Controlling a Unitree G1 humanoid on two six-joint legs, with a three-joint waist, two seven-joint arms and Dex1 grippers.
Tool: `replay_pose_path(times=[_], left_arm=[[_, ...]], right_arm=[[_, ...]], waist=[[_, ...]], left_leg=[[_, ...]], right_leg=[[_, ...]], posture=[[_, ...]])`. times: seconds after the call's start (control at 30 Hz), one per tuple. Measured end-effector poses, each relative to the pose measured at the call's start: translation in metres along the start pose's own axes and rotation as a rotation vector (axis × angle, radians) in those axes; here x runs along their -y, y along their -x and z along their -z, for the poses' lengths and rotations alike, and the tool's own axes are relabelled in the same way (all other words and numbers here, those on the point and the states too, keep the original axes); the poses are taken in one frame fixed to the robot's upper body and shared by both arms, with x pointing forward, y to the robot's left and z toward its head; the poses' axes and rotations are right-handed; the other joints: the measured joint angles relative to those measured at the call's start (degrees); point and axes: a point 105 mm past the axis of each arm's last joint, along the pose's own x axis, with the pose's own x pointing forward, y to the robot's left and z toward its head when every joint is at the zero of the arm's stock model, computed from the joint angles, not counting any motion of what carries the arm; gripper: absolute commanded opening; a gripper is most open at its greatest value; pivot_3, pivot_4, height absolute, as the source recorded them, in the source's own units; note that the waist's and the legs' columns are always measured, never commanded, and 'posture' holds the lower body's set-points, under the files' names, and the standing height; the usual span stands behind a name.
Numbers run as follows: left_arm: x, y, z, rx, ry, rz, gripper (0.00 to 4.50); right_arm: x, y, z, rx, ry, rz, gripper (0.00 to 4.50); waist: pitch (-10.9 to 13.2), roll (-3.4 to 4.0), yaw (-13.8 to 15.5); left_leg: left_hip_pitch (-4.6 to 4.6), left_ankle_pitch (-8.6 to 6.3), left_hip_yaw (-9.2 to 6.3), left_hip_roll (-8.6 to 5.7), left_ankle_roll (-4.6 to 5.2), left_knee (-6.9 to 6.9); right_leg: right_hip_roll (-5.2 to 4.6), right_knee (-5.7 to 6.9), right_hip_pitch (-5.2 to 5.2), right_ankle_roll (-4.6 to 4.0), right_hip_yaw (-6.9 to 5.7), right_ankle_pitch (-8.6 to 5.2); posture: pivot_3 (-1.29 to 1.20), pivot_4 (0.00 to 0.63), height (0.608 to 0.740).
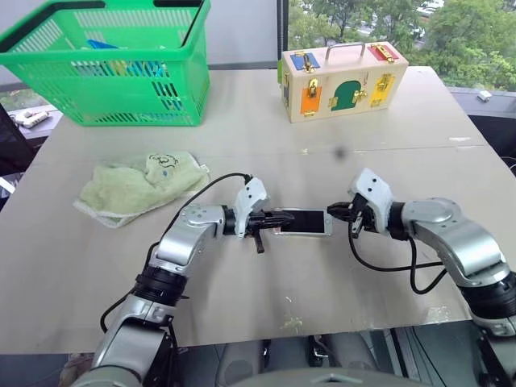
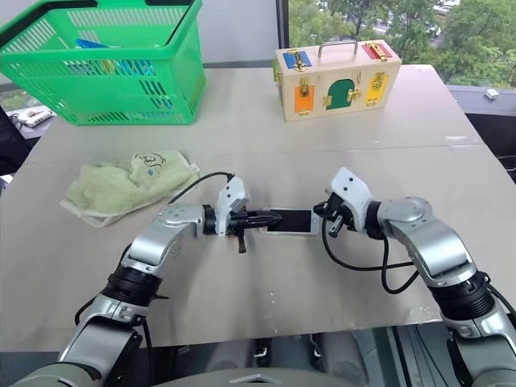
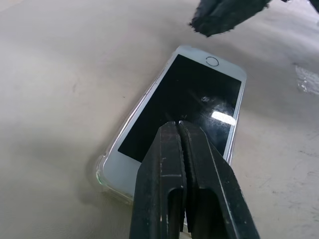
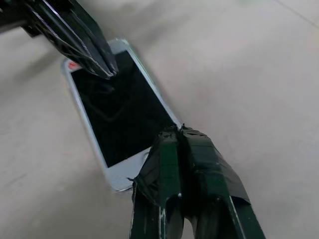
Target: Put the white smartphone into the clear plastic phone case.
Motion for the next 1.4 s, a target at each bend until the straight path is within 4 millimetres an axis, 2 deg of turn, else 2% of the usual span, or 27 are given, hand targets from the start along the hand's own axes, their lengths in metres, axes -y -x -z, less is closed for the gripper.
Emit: replay_pose_path(times=[0.13, 0.37, 0.77, 1.03, 1.2, 1.4], left_arm=[[0.002, 0.000, 0.000, -0.019, -0.015, -0.002, 0.07], [0.004, 0.000, 0.000, -0.039, -0.020, -0.020, 0.07], [0.012, -0.001, 0.003, -0.062, 0.014, -0.039, 0.07], [0.013, -0.001, 0.004, -0.071, 0.018, -0.033, 0.07], [0.014, -0.002, 0.005, -0.076, 0.020, -0.026, 0.07], [0.014, -0.002, 0.004, -0.070, 0.018, -0.025, 0.07]], right_arm=[[-0.001, -0.006, 0.007, -0.048, 0.001, -0.033, 0.00], [-0.006, -0.015, 0.006, -0.113, 0.037, -0.119, 0.00], [-0.005, -0.020, 0.020, -0.175, -0.034, -0.136, 0.00], [-0.003, -0.027, 0.022, -0.199, -0.105, -0.138, 0.00], [0.003, -0.029, 0.022, -0.196, -0.140, -0.105, 0.00], [0.003, -0.019, 0.021, -0.073, -0.192, -0.061, 0.00]], waist=[[0.00, 0.00, 0.00], [-0.08, -0.05, -0.01], [-0.95, -0.44, 0.15], [-1.66, -0.54, 0.01], [-1.71, -0.50, 0.03], [-1.55, -0.29, 0.11]], left_leg=[[0.01, 0.00, 0.00, 0.00, 0.00, 0.01], [0.15, 0.00, 0.00, 0.01, 0.00, 0.00], [0.42, -0.01, -0.15, 0.04, 0.00, 0.00], [0.51, -0.01, -0.18, 0.04, 0.00, -0.01], [0.59, -0.02, -0.26, 0.05, -0.02, -0.03], [0.28, -0.02, -0.33, -0.01, -0.01, -0.08]], right_leg=[[-0.01, 0.00, 0.00, 0.00, 0.00, 0.00], [-0.01, 0.01, 0.13, 0.00, 0.00, 0.00], [-0.31, -0.06, 0.46, -0.23, -0.14, -0.14], [-0.34, -0.08, 0.53, -0.24, -0.17, -0.15], [-0.41, -0.12, 0.59, -0.25, -0.24, -0.15], [-0.47, -0.26, 0.48, -0.23, -0.34, -0.14]], posture=[[0.00, 0.150, 0.740], [0.00, 0.150, 0.740], [0.00, 0.150, 0.740], [0.00, 0.150, 0.740], [0.00, 0.150, 0.740], [0.00, 0.150, 0.740]])
